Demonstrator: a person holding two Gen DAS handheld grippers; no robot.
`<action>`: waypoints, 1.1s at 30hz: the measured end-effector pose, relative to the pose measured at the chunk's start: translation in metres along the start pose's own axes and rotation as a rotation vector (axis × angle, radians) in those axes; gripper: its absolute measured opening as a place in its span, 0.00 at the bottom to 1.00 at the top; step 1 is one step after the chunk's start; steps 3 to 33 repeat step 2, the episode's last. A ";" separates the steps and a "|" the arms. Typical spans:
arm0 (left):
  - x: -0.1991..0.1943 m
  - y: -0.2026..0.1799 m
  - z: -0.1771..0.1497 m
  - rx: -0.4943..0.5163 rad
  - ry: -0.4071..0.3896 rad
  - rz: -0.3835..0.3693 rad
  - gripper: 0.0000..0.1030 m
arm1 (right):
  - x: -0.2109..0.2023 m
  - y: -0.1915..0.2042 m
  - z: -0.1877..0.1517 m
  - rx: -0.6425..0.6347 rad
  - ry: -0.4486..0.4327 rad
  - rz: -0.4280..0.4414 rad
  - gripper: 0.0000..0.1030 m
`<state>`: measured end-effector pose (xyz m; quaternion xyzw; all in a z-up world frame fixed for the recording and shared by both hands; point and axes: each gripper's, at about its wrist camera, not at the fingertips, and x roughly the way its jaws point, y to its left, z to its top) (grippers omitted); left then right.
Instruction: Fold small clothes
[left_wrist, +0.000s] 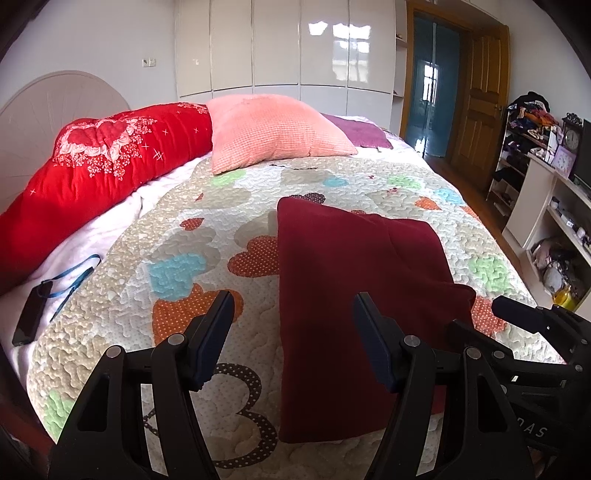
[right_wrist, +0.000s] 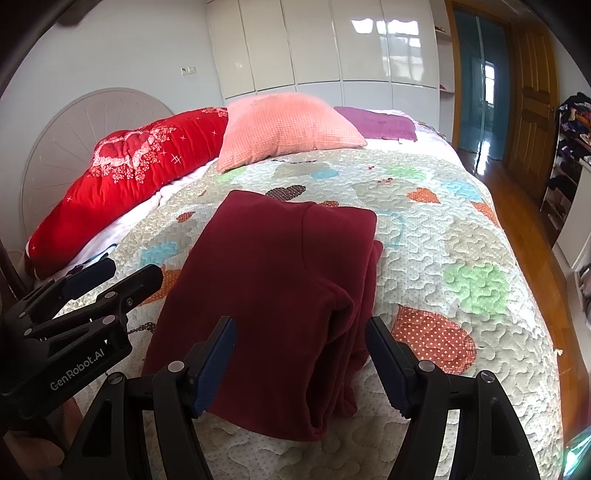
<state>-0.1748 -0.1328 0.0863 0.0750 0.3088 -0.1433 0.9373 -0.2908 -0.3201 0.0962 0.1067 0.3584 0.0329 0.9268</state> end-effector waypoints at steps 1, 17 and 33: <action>0.001 0.000 0.000 -0.001 0.007 -0.003 0.65 | 0.000 0.000 0.000 0.001 0.000 -0.001 0.68; 0.002 0.001 0.000 -0.006 0.013 -0.006 0.65 | 0.000 0.000 0.000 0.001 0.000 -0.001 0.68; 0.002 0.001 0.000 -0.006 0.013 -0.006 0.65 | 0.000 0.000 0.000 0.001 0.000 -0.001 0.68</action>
